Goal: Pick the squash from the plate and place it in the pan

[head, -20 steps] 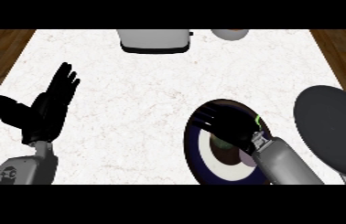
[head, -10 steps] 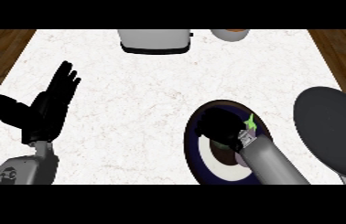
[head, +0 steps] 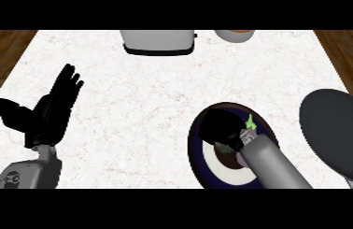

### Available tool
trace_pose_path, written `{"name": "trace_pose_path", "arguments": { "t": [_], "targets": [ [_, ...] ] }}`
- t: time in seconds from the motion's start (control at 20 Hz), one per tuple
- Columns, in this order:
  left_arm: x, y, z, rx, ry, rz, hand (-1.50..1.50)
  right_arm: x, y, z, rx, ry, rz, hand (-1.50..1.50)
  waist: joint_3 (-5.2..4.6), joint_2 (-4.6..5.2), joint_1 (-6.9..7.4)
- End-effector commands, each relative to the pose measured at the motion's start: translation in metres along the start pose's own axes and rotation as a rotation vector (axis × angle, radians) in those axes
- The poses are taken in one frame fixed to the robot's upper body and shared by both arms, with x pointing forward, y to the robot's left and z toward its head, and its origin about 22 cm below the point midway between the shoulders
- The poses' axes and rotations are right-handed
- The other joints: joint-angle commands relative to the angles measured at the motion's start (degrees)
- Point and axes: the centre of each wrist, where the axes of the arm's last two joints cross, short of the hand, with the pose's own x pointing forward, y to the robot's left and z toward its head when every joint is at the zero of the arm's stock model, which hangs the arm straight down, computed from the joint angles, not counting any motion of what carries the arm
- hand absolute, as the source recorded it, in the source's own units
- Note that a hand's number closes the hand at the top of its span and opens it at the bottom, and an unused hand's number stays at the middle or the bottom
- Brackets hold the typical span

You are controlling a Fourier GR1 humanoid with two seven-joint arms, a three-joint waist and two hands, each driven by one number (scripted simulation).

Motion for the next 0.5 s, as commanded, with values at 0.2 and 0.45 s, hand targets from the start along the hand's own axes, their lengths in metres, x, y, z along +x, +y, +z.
{"name": "trace_pose_path", "arguments": {
  "t": [0.2, 0.45],
  "targets": [
    [0.002, 0.010, 0.006, 0.003, 0.002, -0.003, 0.00, 0.000, 0.006, 0.025, -0.214, 0.020, -0.030, 1.50, 0.60, 0.56, -0.42],
    [-0.009, 0.022, 0.009, 0.093, 0.023, 0.003, 0.00, -0.018, 0.038, 0.065, -0.249, 0.729, -0.355, 1.50, 0.55, -0.54, -5.80]
  ]
}}
